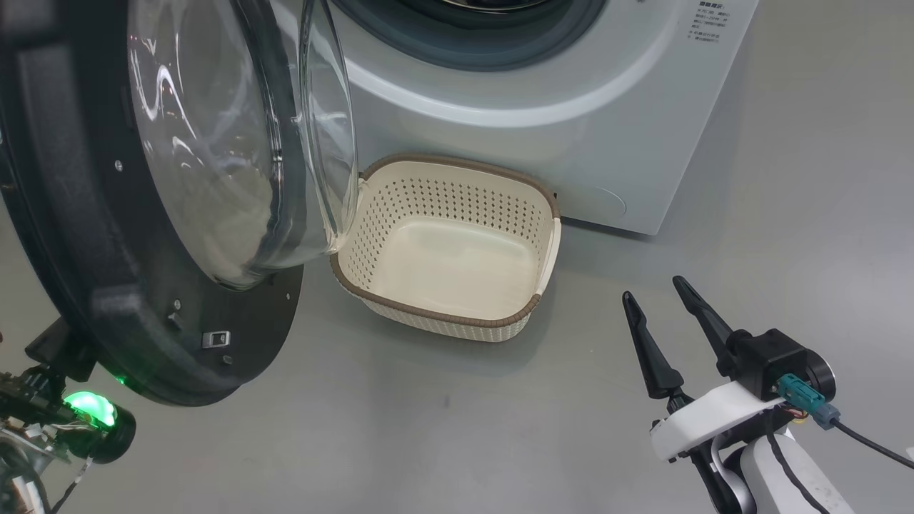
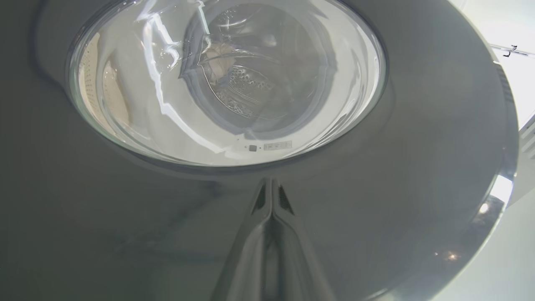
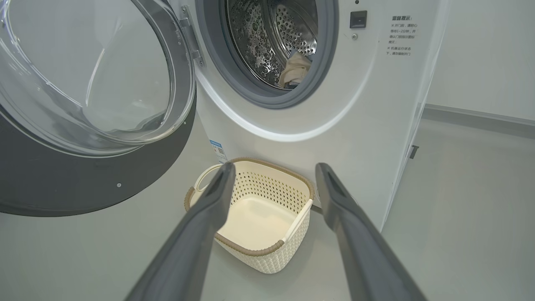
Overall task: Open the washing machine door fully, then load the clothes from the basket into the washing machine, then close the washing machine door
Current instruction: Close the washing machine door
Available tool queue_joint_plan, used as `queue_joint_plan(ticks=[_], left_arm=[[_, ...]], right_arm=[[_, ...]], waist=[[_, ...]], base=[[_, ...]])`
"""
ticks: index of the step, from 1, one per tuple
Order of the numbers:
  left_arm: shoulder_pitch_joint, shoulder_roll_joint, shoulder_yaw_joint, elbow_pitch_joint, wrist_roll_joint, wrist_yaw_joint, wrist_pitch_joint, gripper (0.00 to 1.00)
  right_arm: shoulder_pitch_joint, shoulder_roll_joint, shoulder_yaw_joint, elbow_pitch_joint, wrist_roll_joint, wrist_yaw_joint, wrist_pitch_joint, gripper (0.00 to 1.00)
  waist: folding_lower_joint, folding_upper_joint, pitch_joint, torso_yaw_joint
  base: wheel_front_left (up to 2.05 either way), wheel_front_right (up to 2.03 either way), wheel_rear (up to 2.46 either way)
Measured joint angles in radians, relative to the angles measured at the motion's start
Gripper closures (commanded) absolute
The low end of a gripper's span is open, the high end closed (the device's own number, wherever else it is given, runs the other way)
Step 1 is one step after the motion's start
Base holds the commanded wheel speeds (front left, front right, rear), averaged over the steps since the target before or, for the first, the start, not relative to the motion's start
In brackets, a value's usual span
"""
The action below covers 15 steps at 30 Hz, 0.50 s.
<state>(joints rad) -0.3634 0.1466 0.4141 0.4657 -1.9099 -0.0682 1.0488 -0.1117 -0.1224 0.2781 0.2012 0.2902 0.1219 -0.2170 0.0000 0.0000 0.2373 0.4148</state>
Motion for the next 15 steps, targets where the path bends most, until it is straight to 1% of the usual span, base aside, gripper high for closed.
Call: queue_joint_plan(ticks=[8,15], left_arm=[[0.022,-0.036,0.005,-0.046,-0.007,-0.009,0.004,1.00],[0.046,-0.046,0.040,-0.075,-0.007,-0.026,-0.039,1.00]], right_arm=[[0.000,0.002,0.000,0.003,0.004,0.000,-0.002,0.00],[0.000,0.003,0.000,0.009,0.011,0.000,-0.006,0.00]], waist=[[0.0000,0.0000,-0.001,0.000],[0.0000,0.0000,-0.005,0.002]], base=[[0.00,0.00,0.00],[0.00,0.00,0.00]])
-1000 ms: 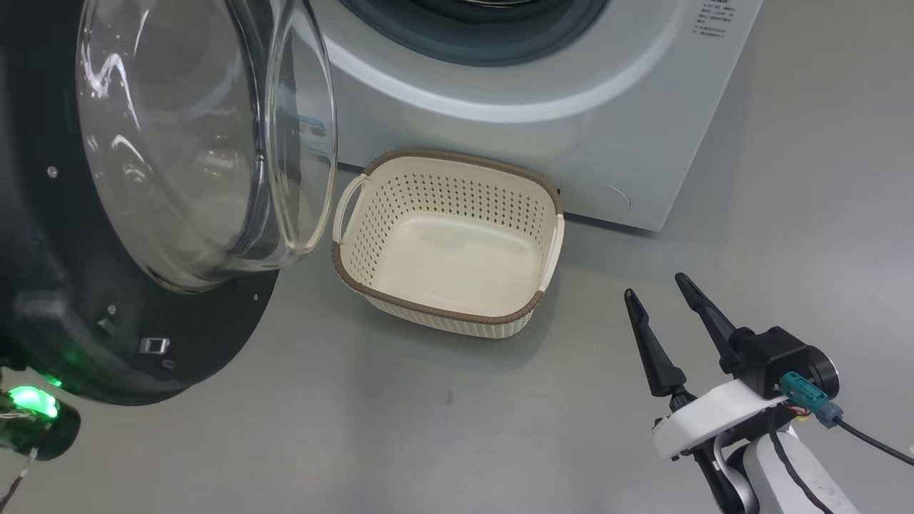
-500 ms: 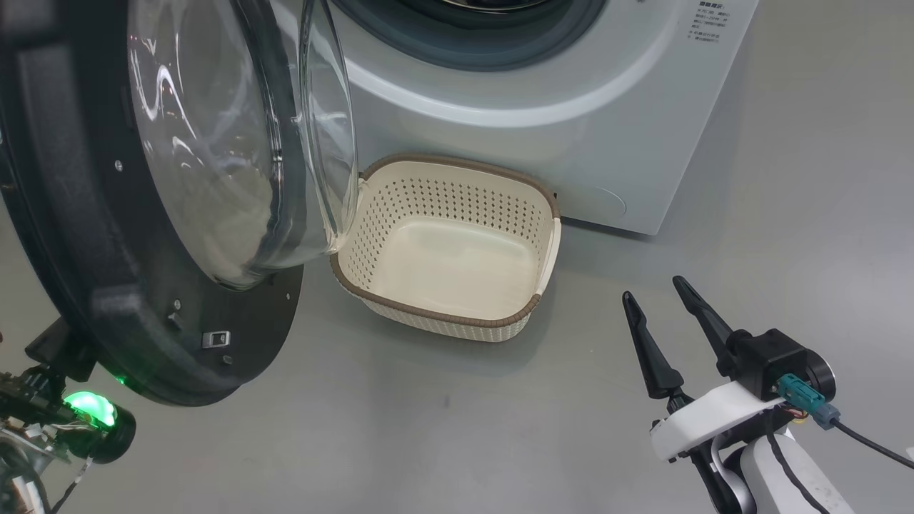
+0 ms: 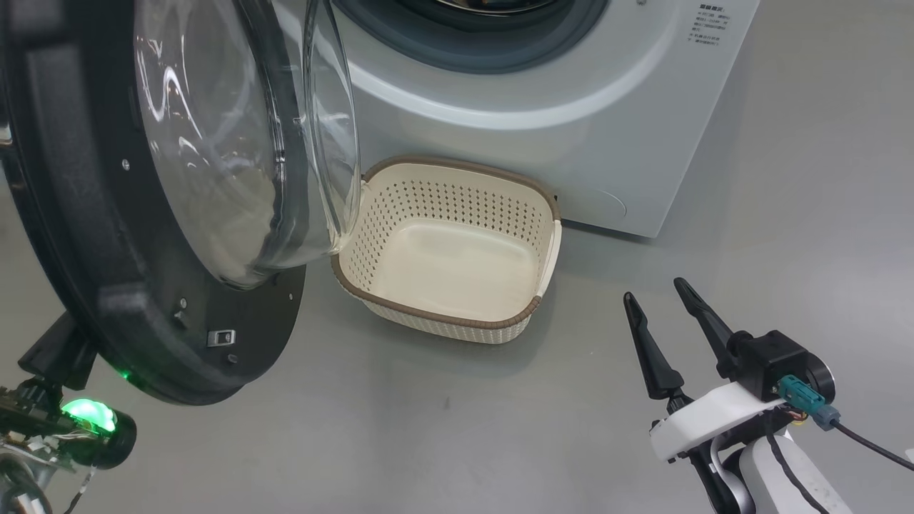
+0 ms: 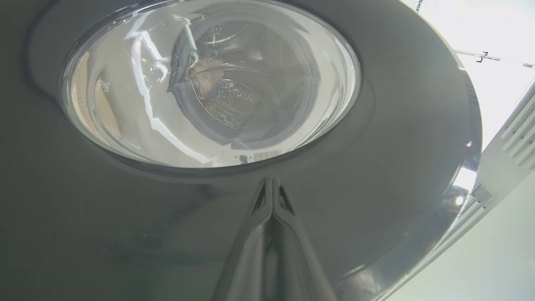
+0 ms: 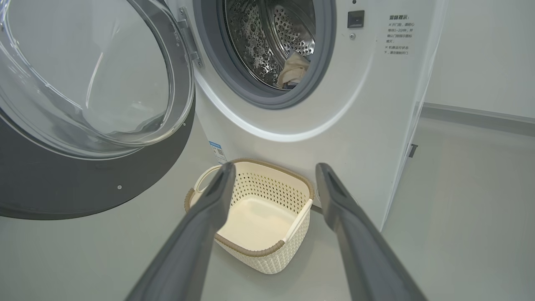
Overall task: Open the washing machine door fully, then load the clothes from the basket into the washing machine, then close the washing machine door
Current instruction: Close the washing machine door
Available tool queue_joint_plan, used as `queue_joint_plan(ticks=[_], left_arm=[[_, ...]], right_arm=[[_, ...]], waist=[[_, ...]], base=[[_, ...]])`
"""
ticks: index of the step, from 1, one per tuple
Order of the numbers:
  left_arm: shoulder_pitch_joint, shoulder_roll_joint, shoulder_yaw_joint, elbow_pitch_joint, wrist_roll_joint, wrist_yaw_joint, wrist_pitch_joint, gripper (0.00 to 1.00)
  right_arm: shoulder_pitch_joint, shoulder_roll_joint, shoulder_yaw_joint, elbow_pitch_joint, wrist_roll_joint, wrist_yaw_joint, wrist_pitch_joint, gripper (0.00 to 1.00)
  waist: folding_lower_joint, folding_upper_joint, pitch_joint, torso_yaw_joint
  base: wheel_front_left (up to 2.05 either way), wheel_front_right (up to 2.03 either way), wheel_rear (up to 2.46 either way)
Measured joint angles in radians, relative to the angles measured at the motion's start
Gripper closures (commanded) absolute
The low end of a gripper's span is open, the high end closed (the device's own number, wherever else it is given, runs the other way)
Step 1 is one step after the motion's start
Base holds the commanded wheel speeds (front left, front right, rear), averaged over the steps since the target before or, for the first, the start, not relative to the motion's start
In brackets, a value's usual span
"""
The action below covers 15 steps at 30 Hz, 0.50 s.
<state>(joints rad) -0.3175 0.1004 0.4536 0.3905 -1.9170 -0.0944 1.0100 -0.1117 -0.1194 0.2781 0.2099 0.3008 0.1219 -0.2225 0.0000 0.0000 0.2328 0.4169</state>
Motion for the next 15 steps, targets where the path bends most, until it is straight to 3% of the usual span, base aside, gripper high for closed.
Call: queue_joint_plan(ticks=[11,12,13,15], left_arm=[[0.037,-0.023,0.060,-0.037,0.019,-0.016,-0.091,1.00],[0.039,-0.024,0.066,-0.042,0.020,-0.018,-0.102,0.91],[0.041,-0.024,0.071,-0.046,0.021,-0.018,-0.112,0.64],[0.046,-0.027,0.087,-0.052,0.026,-0.021,-0.132,0.00]], right_arm=[[0.003,0.001,-0.001,0.016,0.007,0.000,-0.004,0.00],[0.005,0.001,-0.001,0.017,0.007,0.000,-0.005,0.00],[0.005,0.002,0.000,0.018,0.007,0.000,-0.005,0.00],[0.009,0.004,0.002,0.019,0.007,0.000,-0.005,0.00]], waist=[[0.0000,0.0000,-0.023,0.011],[0.0000,0.0000,-0.026,0.012],[0.0000,0.0000,-0.029,0.014],[0.0000,0.0000,-0.035,0.016]], base=[[0.00,0.00,0.00],[0.00,0.00,0.00],[0.00,0.00,0.00],[0.00,0.00,0.00]])
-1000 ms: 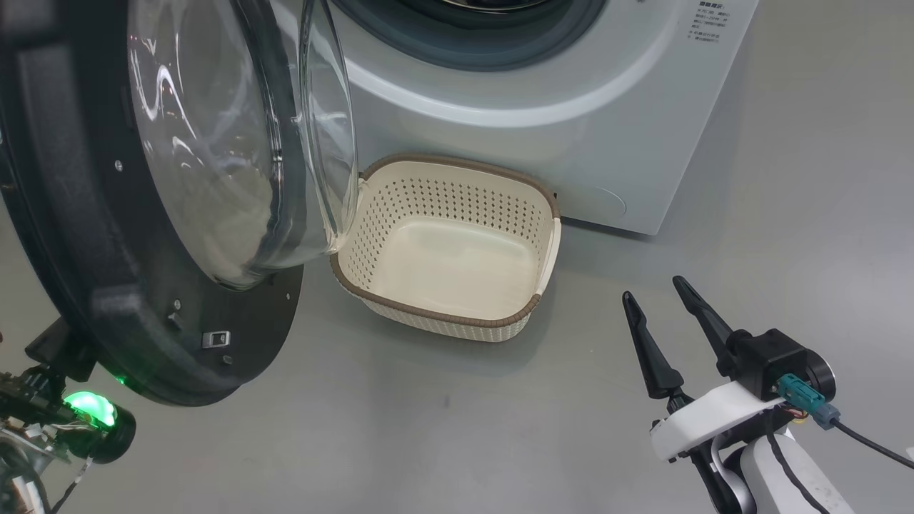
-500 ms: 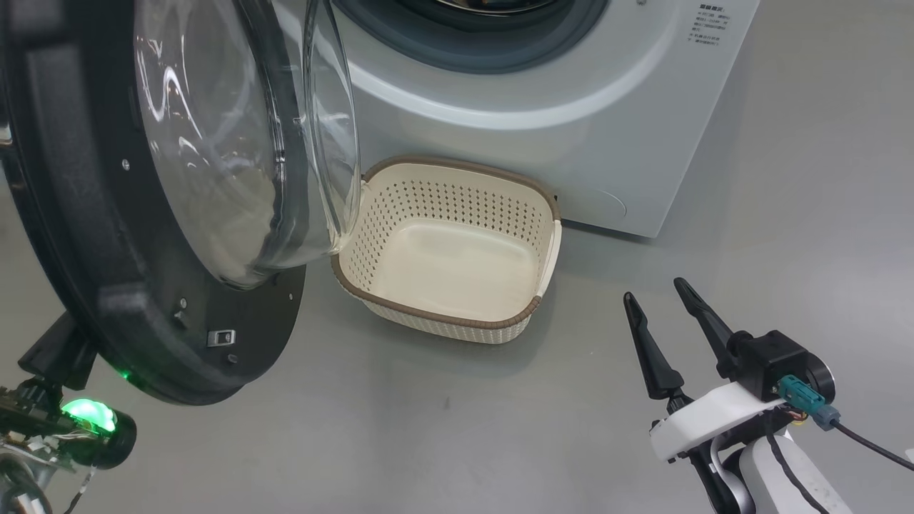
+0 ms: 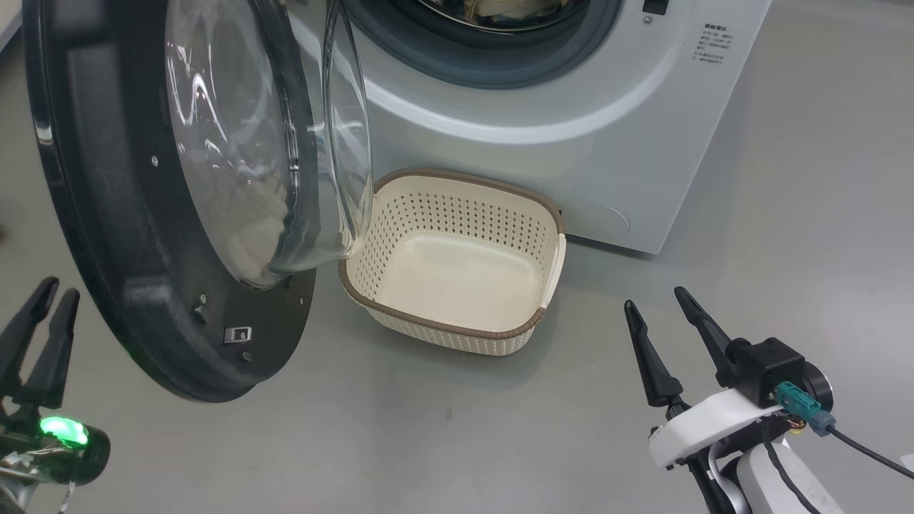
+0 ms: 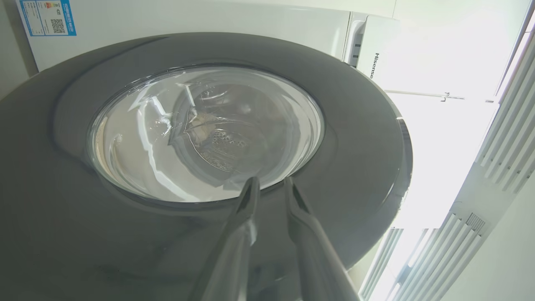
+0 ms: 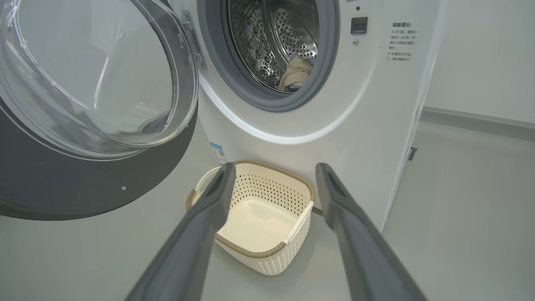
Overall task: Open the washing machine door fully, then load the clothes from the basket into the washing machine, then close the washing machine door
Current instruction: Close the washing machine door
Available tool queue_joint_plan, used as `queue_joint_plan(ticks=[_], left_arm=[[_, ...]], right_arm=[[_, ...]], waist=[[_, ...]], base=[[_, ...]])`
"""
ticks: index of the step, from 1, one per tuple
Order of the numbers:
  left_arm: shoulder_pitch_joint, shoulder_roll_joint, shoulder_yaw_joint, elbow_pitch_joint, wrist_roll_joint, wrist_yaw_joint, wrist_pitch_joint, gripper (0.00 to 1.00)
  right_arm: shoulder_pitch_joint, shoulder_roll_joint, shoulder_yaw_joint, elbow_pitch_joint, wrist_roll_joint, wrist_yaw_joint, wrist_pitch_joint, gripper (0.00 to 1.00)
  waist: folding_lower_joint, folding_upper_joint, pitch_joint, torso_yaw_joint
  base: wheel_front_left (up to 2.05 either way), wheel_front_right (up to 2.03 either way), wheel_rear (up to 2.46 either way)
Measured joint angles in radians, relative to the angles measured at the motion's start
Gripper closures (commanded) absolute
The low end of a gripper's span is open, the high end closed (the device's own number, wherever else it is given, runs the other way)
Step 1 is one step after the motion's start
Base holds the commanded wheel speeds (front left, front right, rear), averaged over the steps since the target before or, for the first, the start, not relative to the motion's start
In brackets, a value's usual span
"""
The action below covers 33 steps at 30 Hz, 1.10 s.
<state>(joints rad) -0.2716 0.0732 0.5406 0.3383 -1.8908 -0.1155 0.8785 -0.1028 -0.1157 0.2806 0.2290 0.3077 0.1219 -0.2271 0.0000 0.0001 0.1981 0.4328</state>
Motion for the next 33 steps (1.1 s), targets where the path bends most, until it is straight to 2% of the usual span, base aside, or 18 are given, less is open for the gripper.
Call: queue_joint_plan(ticks=[10,17,27,33], left_arm=[[0.025,-0.019,0.045,-0.030,0.011,-0.004,-0.073,0.00],[0.038,-0.024,0.060,-0.069,0.085,-0.005,-0.130,0.00],[0.059,-0.015,0.092,-0.211,0.307,-0.005,-0.265,0.00],[0.092,0.012,0.067,-0.320,0.480,-0.005,-0.358,0.00]], right_arm=[[0.010,0.006,0.010,0.003,0.004,0.000,-0.006,0.00],[0.010,0.007,0.014,0.004,0.007,0.000,-0.007,0.00],[0.010,0.008,0.015,0.005,0.007,0.000,-0.007,0.00],[0.010,0.007,0.016,0.005,0.007,0.000,-0.007,0.00]], waist=[[0.0000,0.0000,-0.014,0.003],[0.0000,0.0000,-0.019,0.004],[0.0000,0.0000,-0.016,0.003],[0.0000,0.0000,-0.013,0.002]], base=[[0.00,0.00,0.00],[0.00,0.00,0.00],[0.00,0.00,0.00],[0.00,0.00,0.00]])
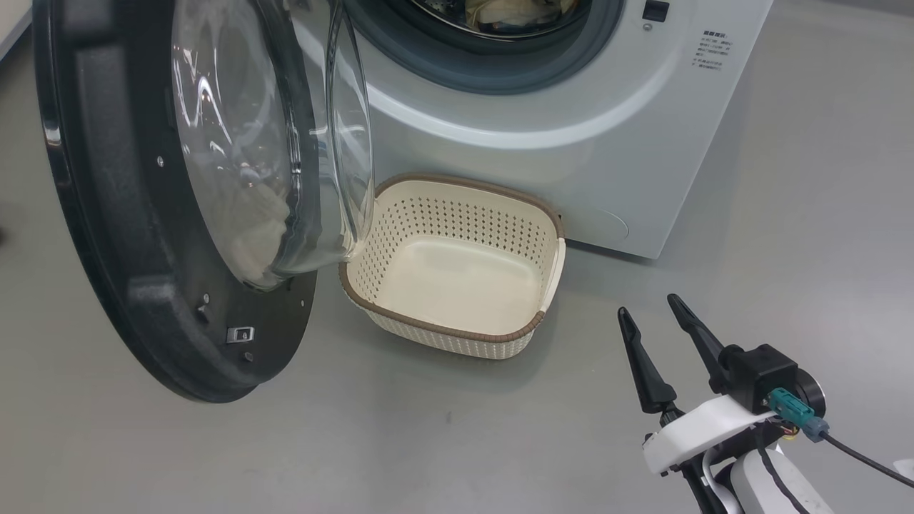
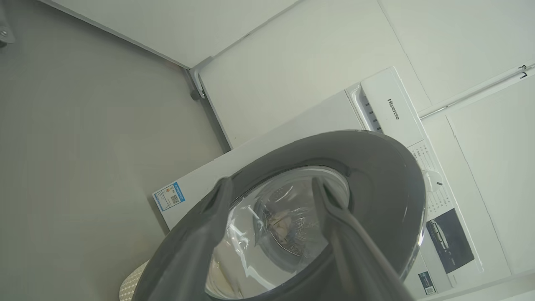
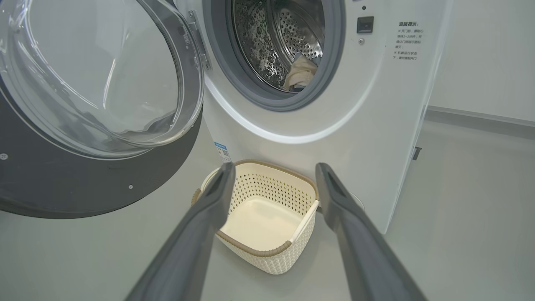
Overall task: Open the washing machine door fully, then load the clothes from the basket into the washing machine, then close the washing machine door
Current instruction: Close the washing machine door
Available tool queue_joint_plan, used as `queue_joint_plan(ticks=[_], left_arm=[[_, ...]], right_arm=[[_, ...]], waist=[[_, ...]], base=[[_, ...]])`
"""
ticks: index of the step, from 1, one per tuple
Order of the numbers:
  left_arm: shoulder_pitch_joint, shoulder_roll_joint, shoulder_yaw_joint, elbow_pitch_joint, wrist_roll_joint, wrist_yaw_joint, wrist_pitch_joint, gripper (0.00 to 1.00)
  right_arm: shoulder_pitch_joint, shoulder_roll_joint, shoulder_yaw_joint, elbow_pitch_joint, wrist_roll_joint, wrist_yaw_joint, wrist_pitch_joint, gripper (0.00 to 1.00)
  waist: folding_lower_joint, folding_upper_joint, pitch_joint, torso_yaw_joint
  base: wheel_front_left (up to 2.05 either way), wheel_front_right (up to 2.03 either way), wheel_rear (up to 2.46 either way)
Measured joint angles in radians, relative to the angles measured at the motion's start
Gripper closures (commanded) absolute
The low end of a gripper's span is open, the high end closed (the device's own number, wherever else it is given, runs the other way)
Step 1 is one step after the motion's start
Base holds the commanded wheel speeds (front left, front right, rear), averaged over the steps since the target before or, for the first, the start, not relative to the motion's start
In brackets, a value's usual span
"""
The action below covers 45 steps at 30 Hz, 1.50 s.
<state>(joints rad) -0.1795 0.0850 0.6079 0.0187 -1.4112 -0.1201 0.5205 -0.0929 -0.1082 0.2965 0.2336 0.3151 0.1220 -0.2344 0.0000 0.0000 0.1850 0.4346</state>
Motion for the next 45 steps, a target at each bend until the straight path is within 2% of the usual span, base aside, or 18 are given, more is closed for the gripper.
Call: queue_joint_plan(ticks=[10,22,28,35,45], left_arm=[[0.081,0.016,-0.132,-0.099,0.207,0.000,-0.153,0.00],[0.208,0.089,-0.318,-0.119,0.444,-0.001,-0.418,0.00],[0.265,0.105,-0.420,-0.089,0.502,-0.001,-0.537,0.00],[0.317,0.165,-0.549,-0.064,0.575,-0.001,-0.645,0.00],[0.355,0.243,-0.647,-0.018,0.618,-0.005,-0.752,0.00]], right_arm=[[0.000,-0.001,0.000,0.000,0.000,0.000,0.000,0.00],[0.000,-0.001,0.000,0.000,0.000,0.000,0.000,0.00],[0.000,-0.001,0.000,0.000,0.000,0.000,-0.002,0.00],[0.000,-0.002,0.000,0.001,0.000,0.000,-0.002,0.00],[0.000,-0.002,-0.001,0.001,0.001,0.000,-0.009,0.00]], waist=[[0.0000,0.0000,0.005,-0.003],[0.0000,0.0000,0.009,-0.002],[0.0000,0.0000,0.011,-0.001],[0.0000,0.0000,0.014,0.001],[0.0000,0.0000,0.019,0.004]], base=[[0.00,0.00,0.00],[0.00,0.00,0.00],[0.00,0.00,0.00],[0.00,0.00,0.00],[0.00,0.00,0.00]])
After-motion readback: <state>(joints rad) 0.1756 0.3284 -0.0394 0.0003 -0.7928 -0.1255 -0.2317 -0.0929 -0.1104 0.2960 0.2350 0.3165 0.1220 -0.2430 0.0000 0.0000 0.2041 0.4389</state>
